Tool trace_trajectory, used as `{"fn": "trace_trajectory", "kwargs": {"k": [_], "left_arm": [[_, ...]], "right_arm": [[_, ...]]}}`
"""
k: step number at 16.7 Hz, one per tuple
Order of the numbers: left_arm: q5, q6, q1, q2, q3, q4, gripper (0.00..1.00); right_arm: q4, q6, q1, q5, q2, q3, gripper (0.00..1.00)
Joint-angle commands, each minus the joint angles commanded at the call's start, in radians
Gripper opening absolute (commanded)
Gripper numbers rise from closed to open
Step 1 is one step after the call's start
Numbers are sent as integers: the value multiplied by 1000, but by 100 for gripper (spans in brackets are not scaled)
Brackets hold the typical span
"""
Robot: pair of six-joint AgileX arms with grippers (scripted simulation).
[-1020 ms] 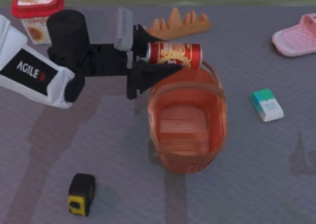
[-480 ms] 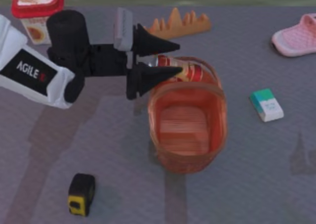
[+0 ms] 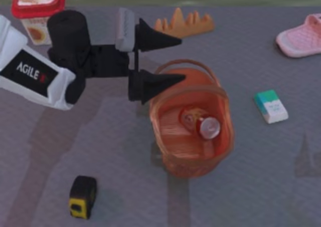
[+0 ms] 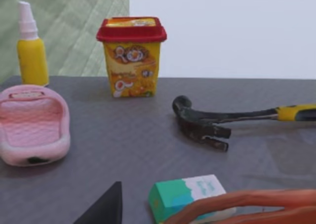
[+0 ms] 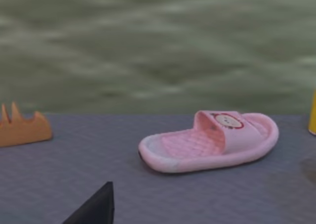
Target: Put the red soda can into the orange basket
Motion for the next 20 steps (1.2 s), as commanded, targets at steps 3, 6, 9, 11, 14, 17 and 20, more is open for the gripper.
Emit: {"fn": "trace_trajectory", "kwargs": {"k": [3, 6, 9, 11, 14, 17, 20], "left_arm": [[-1, 0, -4, -1, 1, 0, 100], [-17, -5, 1, -29, -9, -12, 100], [-85, -25, 23, -144, -54, -65, 100], [-157, -43, 47, -265, -107, -124, 100], [-299, -71, 92, -500, -225, -249, 100], [-469, -97, 142, -778, -385, -407, 100], [-647, -115, 191, -1083, -564, -576, 100]], "right_arm": [[0, 0, 0, 0, 0, 0, 100], [-28, -18, 14, -1, 30, 30, 100], [-132, -83, 60, -3, 149, 151, 100], [-237, -149, 105, -2, 282, 284, 100], [-428, -268, 186, -1, 547, 544, 100], [-648, -403, 277, 0, 870, 862, 100], [-885, -547, 375, -1, 1226, 1216, 100]]}}
